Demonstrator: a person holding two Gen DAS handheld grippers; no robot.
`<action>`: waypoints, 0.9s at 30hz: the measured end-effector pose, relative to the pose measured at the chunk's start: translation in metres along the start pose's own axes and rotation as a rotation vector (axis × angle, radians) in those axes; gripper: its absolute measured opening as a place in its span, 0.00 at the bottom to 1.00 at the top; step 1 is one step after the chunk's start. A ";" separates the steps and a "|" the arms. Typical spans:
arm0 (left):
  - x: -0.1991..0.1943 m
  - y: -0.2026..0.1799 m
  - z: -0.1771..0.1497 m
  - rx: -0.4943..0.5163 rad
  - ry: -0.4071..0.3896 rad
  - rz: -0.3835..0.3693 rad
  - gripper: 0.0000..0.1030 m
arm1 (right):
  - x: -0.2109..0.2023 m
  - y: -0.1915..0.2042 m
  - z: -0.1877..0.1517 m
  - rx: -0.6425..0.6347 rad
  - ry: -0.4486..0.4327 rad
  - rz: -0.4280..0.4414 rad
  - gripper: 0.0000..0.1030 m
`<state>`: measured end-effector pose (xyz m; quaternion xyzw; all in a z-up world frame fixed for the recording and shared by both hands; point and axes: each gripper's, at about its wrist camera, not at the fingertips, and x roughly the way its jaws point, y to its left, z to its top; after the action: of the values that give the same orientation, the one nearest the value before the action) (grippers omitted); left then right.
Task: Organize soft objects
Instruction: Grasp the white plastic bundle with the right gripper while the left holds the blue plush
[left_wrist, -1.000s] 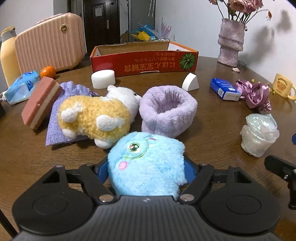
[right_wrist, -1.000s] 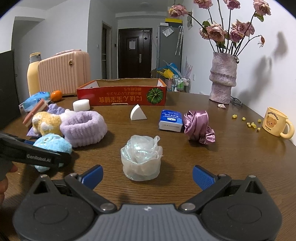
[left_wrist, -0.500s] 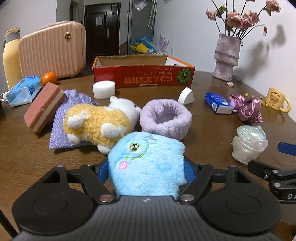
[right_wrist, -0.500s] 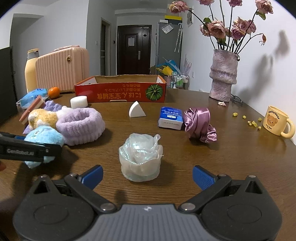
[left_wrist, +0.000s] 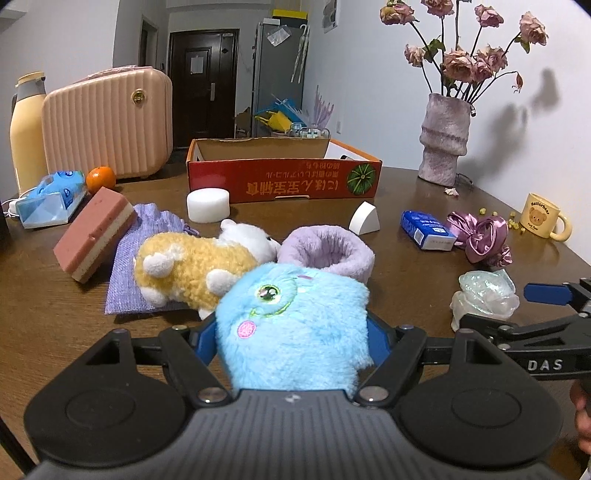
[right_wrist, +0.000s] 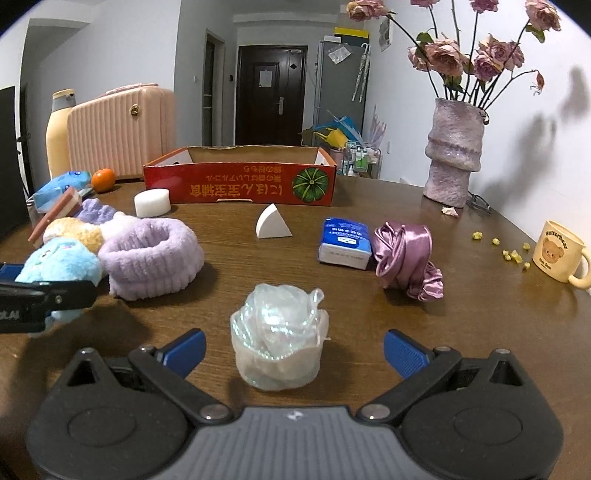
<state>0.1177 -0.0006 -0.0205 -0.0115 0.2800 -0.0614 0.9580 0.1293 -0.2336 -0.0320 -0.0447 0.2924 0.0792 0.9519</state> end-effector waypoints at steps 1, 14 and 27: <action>0.000 0.000 0.000 0.000 -0.003 0.000 0.75 | 0.001 0.001 0.001 -0.002 0.002 0.002 0.99; -0.003 0.000 -0.001 0.007 -0.017 -0.001 0.75 | 0.024 0.003 0.009 -0.030 0.054 0.018 0.78; -0.005 -0.001 0.000 0.008 -0.027 -0.001 0.75 | 0.032 0.004 0.008 -0.029 0.091 0.047 0.50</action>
<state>0.1128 -0.0008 -0.0179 -0.0087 0.2666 -0.0630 0.9617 0.1591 -0.2242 -0.0438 -0.0550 0.3354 0.1036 0.9347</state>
